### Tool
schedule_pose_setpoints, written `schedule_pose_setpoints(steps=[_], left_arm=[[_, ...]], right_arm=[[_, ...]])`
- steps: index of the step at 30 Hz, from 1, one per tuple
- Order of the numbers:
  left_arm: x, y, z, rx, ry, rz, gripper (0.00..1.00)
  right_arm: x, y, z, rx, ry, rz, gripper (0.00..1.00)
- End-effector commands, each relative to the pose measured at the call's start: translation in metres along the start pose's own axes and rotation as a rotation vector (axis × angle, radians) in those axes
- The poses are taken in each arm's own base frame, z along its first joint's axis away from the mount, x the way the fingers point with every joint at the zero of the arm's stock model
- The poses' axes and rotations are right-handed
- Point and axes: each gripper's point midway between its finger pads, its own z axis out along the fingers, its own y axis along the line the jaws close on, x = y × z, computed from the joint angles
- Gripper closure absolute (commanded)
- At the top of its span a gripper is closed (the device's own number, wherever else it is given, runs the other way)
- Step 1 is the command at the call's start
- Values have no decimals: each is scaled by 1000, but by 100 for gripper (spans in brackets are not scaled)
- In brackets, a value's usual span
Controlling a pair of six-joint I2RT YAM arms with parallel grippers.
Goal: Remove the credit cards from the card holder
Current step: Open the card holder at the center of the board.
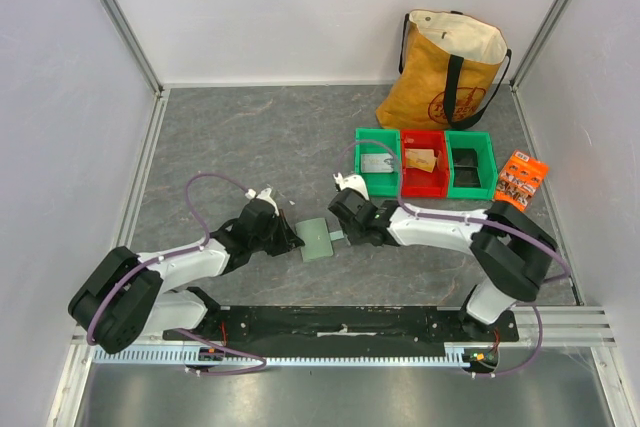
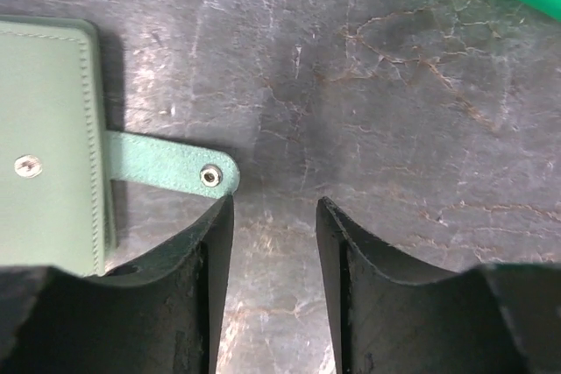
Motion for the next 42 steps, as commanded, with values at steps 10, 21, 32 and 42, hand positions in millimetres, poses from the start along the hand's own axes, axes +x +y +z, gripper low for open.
schedule_pose_setpoints(steps=[10,21,32,42], left_arm=[[1,17,1,-93,25,96,98],[-5,15,4,-101,20,121,98],[-7,14,2,-123,31,145,98],[-17,-3,-2,-87,37,253,73]], right_arm=[[-79,62,-60,-355,-246,136,59],[-66,76,-34,-411,-173,153,77],[-27,43,-16,-353,-104,192,84],[-7,32,2,-407,-97,291,89]])
